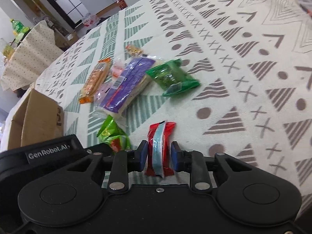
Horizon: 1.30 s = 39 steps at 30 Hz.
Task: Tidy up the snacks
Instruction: 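Close the right tool on the red candy wrapper while the left tool grasps the green packet, then carry both snacks over the cardboard box and open both tools to drop them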
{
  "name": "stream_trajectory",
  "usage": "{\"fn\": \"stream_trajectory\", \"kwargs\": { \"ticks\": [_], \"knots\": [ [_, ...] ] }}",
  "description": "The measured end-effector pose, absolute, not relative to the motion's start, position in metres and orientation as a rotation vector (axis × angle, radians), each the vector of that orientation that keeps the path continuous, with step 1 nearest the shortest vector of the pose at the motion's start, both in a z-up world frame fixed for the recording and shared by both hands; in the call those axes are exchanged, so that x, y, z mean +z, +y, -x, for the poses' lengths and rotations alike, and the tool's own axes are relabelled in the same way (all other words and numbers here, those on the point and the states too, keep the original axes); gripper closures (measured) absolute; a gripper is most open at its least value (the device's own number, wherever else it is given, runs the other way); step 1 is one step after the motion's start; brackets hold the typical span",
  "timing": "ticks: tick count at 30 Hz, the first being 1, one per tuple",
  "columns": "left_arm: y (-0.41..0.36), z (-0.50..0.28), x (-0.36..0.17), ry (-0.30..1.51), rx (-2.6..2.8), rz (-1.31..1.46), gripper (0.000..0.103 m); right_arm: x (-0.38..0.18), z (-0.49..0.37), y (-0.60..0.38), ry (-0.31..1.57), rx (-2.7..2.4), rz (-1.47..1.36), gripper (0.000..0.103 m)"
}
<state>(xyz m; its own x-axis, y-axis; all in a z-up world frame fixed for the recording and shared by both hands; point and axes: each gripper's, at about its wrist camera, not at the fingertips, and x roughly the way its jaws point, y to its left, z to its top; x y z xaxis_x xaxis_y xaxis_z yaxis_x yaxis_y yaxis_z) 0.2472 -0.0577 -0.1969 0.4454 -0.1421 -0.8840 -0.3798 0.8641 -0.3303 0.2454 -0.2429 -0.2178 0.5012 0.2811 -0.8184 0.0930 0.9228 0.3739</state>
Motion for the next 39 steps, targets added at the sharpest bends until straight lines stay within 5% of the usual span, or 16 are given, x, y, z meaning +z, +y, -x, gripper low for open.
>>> {"fn": "stream_trajectory", "kwargs": {
  "ticks": [19,23,39],
  "knots": [
    [-0.072,-0.264,-0.206,1.087,0.136,0.564,0.051,-0.22,-0.249,-0.236,1.02,0.12,-0.302,0.074],
    [-0.07,-0.267,-0.205,1.088,0.11,0.577,0.08,-0.22,-0.248,-0.237,1.012,0.122,-0.293,0.08],
    [-0.052,-0.253,-0.174,1.055,0.053,0.469,0.084,-0.195,-0.23,-0.244,0.923,0.135,-0.296,0.081]
  ]
}}
